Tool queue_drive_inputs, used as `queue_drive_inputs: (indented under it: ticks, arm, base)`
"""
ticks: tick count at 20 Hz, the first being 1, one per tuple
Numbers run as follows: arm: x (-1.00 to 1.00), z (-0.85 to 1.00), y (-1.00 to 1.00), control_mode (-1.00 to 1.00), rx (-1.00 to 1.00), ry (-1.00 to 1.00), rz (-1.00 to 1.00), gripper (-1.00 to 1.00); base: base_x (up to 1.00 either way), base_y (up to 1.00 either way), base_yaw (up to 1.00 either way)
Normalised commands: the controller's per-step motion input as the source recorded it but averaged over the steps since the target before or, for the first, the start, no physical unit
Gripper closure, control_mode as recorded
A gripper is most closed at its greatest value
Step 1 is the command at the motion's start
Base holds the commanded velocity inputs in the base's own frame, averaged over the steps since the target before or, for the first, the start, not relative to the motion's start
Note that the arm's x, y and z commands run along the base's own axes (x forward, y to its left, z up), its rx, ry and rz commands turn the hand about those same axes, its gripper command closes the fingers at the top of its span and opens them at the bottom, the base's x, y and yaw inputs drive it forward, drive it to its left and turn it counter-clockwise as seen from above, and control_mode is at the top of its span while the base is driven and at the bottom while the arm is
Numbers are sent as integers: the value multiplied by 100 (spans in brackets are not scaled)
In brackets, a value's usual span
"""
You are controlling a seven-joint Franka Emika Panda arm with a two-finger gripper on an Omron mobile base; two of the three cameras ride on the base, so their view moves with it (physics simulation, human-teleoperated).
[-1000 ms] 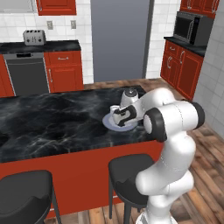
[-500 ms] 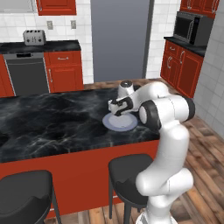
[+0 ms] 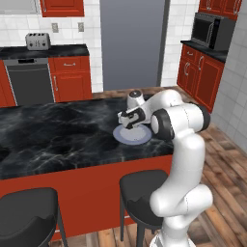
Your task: Retrieve the butter from the fridge and place it on a plate on the dining table. Then retrieve the butter knife by the fridge and place it near the plate.
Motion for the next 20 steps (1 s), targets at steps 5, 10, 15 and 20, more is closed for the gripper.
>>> queue_drive_inputs:
  ticks: [5,10,15,20]
  arm:
    - [0,-29,0,-100,-2,0,0,100]
    - [-1,-23,0,-100,0,0,0,100]
    - [-1,-12,0,-100,0,0,0,100]
    - [0,-17,0,-100,1,0,0,-100]
  base:
    - [0,0,0]
    - [0,0,0]
    - [0,0,0]
    - [0,0,0]
